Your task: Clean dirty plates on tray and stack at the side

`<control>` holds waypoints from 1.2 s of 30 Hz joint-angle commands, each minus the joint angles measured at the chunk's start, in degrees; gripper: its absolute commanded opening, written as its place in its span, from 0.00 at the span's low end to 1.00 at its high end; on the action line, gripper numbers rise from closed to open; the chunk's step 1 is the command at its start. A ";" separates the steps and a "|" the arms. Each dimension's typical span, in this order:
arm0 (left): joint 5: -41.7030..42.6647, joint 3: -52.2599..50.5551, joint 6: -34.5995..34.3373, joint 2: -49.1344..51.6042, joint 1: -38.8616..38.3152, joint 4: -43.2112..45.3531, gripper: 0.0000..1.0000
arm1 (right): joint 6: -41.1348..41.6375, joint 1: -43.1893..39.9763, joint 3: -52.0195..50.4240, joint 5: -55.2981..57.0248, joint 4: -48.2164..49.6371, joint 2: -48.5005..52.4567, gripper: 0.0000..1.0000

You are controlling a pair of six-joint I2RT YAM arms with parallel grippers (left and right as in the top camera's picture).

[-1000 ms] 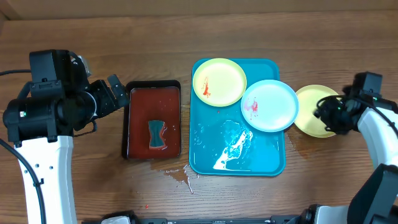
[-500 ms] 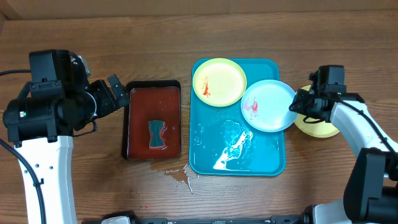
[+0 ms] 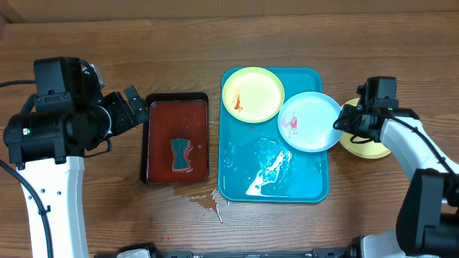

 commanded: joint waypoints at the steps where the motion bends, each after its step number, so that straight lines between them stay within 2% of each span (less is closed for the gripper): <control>1: -0.55 0.74 1.51 -0.04 0.26 0.07 1.00 | 0.50 0.07 -0.96 0.28 0.09 2.64 0.05; 7: -0.55 0.74 1.51 -0.04 0.26 0.09 1.00 | 2.27 0.07 2.62 -0.15 -8.02 -2.03 0.04; 14: -0.55 0.74 1.51 -0.04 0.26 0.09 1.00 | 3.54 0.72 6.16 -4.44 -19.08 -15.43 0.04; 21: -0.55 0.74 1.51 -0.04 0.26 0.09 1.00 | 3.52 7.61 4.81 -5.88 -26.82 -19.54 0.04; 26: -0.33 0.74 1.14 -0.04 0.26 0.13 1.00 | 4.44 13.07 -3.93 -5.46 -20.68 -19.12 0.04; 28: -0.13 0.74 -0.55 -0.04 0.26 0.13 1.00 | 7.45 13.64 -8.04 -4.22 -16.37 -18.60 0.04; 31: 0.57 0.74 -3.08 -0.04 0.26 0.07 0.99 | 7.80 13.62 -12.50 -4.46 -9.70 -17.42 0.04; 34: 5.27 0.74 -2.82 0.04 0.20 1.79 1.00 | 2.34 13.64 -14.53 -7.65 -5.44 -15.82 0.04; 36: 9.55 0.74 -0.17 0.44 -0.50 1.97 0.98 | -0.50 13.77 -14.53 -9.68 -5.16 -15.15 0.11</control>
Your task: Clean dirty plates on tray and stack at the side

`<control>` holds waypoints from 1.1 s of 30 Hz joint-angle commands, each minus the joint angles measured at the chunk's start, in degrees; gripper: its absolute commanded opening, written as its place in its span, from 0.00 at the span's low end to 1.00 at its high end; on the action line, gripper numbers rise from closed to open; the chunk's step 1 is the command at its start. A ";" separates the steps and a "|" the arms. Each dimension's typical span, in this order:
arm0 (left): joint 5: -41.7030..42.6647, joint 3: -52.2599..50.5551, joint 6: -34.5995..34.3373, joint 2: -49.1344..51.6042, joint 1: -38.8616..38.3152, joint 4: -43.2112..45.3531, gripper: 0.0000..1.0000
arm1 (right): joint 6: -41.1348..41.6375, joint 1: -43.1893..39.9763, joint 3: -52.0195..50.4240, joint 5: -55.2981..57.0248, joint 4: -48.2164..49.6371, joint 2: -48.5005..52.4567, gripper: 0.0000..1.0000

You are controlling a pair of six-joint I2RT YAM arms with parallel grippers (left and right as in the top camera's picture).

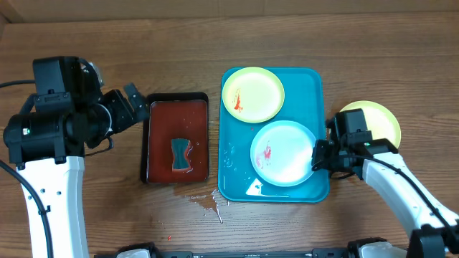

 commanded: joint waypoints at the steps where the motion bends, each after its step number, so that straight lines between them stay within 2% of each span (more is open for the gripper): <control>1: 7.48 0.74 3.21 0.76 -1.16 0.17 0.96 | -4.79 0.42 0.00 -3.28 0.96 0.39 0.18; 4: 5.57 0.70 7.61 2.14 -4.98 -1.60 0.89 | -4.59 0.48 0.85 -1.62 -0.07 0.37 0.31; 6: -0.59 0.33 8.37 3.23 -8.50 -3.74 0.85 | -3.50 0.48 2.47 0.81 -1.79 0.20 0.34; 9: -11.89 -1.51 5.40 5.38 -13.14 -5.92 0.83 | -3.52 0.48 6.25 1.73 -5.75 -1.01 0.34; 10: -13.03 -2.47 4.20 6.10 -14.10 -5.86 0.83 | -3.56 0.48 7.50 1.73 -7.17 -1.53 0.34; 17: -12.55 -14.69 1.25 13.46 -17.11 3.63 0.76 | -2.03 0.48 12.76 -1.97 -13.55 -4.20 0.34; 21: -12.48 -19.89 0.55 19.52 -17.11 9.31 0.65 | -2.03 0.48 12.76 -3.50 -15.34 -4.13 0.33; 22: -11.87 -20.98 -0.07 21.51 -17.14 10.67 0.59 | -2.03 0.48 12.76 -3.50 -15.72 -4.13 0.33; 23: -10.82 -21.84 -0.26 23.50 -17.27 11.93 0.47 | -2.03 0.48 12.76 -3.50 -16.04 -4.13 0.33; 24: -9.90 -22.34 -0.26 25.27 -17.38 12.87 0.41 | -2.03 0.48 12.74 -3.50 -16.22 -4.13 0.33; 29: -7.85 -22.62 -0.24 34.27 -18.29 17.09 0.25 | -1.99 0.48 12.74 -3.45 -16.65 -4.13 0.34; 30: -7.80 -22.62 -0.24 35.91 -18.47 17.81 0.19 | -1.66 0.48 12.68 -3.39 -16.59 -4.13 0.34; 31: -7.78 -22.62 -0.24 37.05 -18.58 18.03 0.08 | -0.83 0.48 12.48 -2.97 -16.39 -4.13 0.35; 33: -7.82 -22.62 -0.24 38.56 -18.60 18.03 0.05 | 1.60 0.46 12.11 -0.50 -16.41 -4.13 0.36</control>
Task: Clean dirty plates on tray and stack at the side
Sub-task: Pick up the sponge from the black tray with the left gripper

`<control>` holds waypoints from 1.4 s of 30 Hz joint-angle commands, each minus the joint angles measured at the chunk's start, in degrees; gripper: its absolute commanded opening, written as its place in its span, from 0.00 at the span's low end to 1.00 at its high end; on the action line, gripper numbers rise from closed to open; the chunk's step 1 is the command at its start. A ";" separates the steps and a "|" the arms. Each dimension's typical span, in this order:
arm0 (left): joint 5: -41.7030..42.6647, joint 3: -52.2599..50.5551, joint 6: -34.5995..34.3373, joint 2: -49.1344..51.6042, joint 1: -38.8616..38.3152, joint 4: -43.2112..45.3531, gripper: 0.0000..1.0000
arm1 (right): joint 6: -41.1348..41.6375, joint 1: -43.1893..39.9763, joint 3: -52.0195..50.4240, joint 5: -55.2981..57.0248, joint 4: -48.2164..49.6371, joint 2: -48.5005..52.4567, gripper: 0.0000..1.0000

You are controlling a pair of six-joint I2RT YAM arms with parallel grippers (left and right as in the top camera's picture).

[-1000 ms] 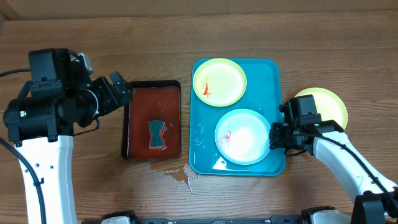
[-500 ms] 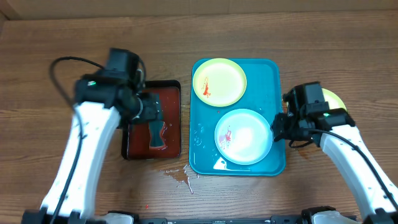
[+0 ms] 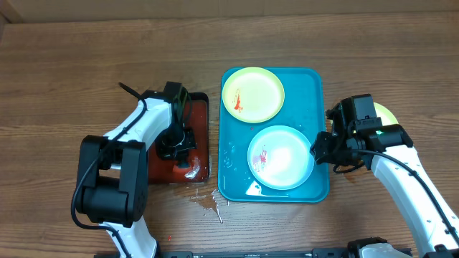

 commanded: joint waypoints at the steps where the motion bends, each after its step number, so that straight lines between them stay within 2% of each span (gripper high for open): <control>1: 1.55 -0.72 -0.13 3.41 -0.68 0.85 0.04 | 4.35 0.35 0.02 4.11 0.31 -0.52 0.38; 7: 0.66 0.11 -0.11 -1.25 -0.61 -0.66 0.04 | 10.29 0.09 -2.58 13.44 2.73 0.00 0.45; 10: -1.38 1.42 0.66 -6.64 -0.55 -2.86 0.04 | 9.99 0.11 -2.93 13.07 3.54 1.27 0.57; 11: -2.29 2.19 1.36 -8.85 -0.50 -3.91 0.04 | 9.40 0.11 -2.97 13.07 3.85 1.86 0.59; 14: -3.19 4.35 3.61 -14.56 -0.50 -5.62 0.04 | 8.11 0.11 -3.17 11.17 5.46 4.07 0.60; 17: -2.75 5.77 4.72 -20.24 -0.50 -6.03 0.04 | 1.79 0.28 -3.17 4.33 8.22 7.10 0.60; 20: -2.78 6.38 5.70 -24.76 -0.50 -6.45 0.04 | 1.62 0.26 -3.17 4.37 10.23 11.04 0.58; 26: -2.86 6.38 5.73 -28.30 -0.50 -8.37 0.04 | 1.55 0.28 -3.17 1.84 11.17 17.64 0.49; 29: -3.02 6.36 5.86 -28.28 -0.50 -9.70 0.04 | 1.57 0.33 -3.23 0.96 11.06 19.17 0.36; 30: -2.99 6.36 6.01 -28.28 -0.52 -9.79 0.04 | 1.60 0.39 -3.23 0.81 11.08 19.54 0.27; 35: -2.71 6.36 5.92 -28.28 -0.52 -9.70 0.04 | 1.62 0.66 -3.23 0.81 11.50 19.85 0.08; 38: -2.49 6.36 5.95 -28.28 -0.55 -9.79 0.04 | 2.34 0.66 -3.23 0.61 11.89 19.87 0.04; 42: -2.36 6.49 5.92 -28.28 -0.55 -9.92 0.04 | 2.47 0.66 -3.23 -0.24 12.37 19.87 0.04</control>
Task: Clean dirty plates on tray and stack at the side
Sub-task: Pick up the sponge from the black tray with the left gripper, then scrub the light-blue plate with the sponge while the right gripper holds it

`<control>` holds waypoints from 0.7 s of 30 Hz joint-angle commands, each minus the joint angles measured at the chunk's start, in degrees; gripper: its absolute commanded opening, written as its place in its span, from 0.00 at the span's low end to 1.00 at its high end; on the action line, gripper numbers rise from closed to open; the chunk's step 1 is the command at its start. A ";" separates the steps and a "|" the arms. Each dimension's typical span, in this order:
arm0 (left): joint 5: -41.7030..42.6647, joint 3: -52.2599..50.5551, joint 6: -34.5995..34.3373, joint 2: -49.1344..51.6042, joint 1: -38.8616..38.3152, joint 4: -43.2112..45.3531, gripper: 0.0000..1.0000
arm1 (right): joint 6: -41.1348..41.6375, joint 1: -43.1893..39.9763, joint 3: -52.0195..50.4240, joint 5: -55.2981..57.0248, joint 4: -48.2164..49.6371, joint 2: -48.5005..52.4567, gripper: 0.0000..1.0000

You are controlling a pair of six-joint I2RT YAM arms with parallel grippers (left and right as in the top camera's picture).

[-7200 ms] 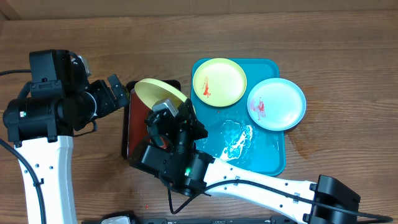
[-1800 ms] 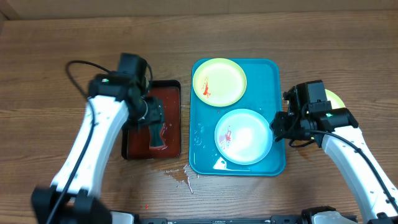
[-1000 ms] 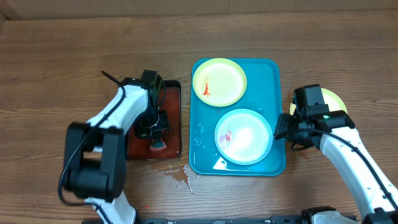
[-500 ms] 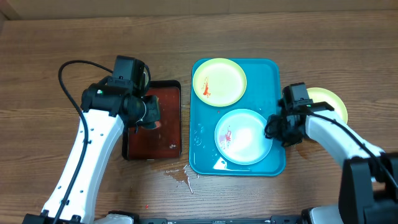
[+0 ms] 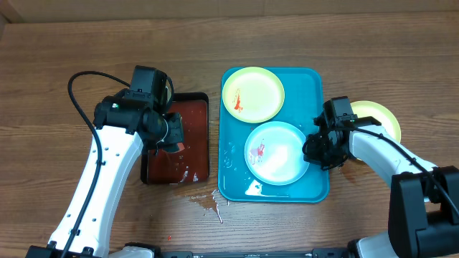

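Observation:
A pale blue plate (image 5: pixel 276 153) with a red stain lies in the lower middle of the teal tray (image 5: pixel 229 172). My right gripper (image 5: pixel 313 150) is shut on its right rim. A yellow-green plate (image 5: pixel 252 94), also stained red, sits at the tray's far end. My left gripper (image 5: pixel 174 136) hangs over the dark red basin (image 5: pixel 192 118). No sponge shows on the basin floor, and it seems to be hidden in the shut fingers.
A clean yellow plate (image 5: pixel 374 118) lies on the table right of the tray, behind my right arm. Water pools in the tray's near corner (image 5: pixel 252 188). Drops are spilled on the wood (image 5: pixel 208 204) in front of the basin.
My left gripper was down on the sponge in the middle of the basin. It now sits higher and further back, and the sponge no longer lies there. The pale plate shifted slightly left.
At first my right gripper held the pale plate over the tray's right edge, the left arm stood off to the left, and the sponge lay in the basin. Then the plate lay low in the tray. Then the left gripper reached the sponge, which has now left the basin floor.

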 commanded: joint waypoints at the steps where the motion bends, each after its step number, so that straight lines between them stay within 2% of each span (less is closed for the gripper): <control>1: -0.35 1.27 1.27 -0.28 -0.42 -0.39 0.04 | 0.70 0.33 -0.48 1.05 0.79 1.20 0.04; 5: -2.03 4.74 0.94 -0.28 -0.42 -2.01 0.04 | 0.68 0.33 -0.48 1.05 1.25 1.20 0.04; 9: 4.37 5.62 -0.28 0.02 -0.52 0.02 0.04 | 0.66 0.33 -0.48 1.05 1.75 1.20 0.04; 12: 5.51 4.83 -2.91 1.77 -1.81 0.66 0.04 | 0.68 0.33 -0.48 1.05 1.77 1.20 0.04; 16: 9.07 4.76 -4.37 6.32 -7.23 4.33 0.04 | 0.66 0.33 -0.48 1.05 1.75 1.20 0.04; 21: 11.72 4.76 -8.31 12.09 -17.22 15.32 0.04 | 0.68 0.33 -0.48 1.05 1.55 1.20 0.04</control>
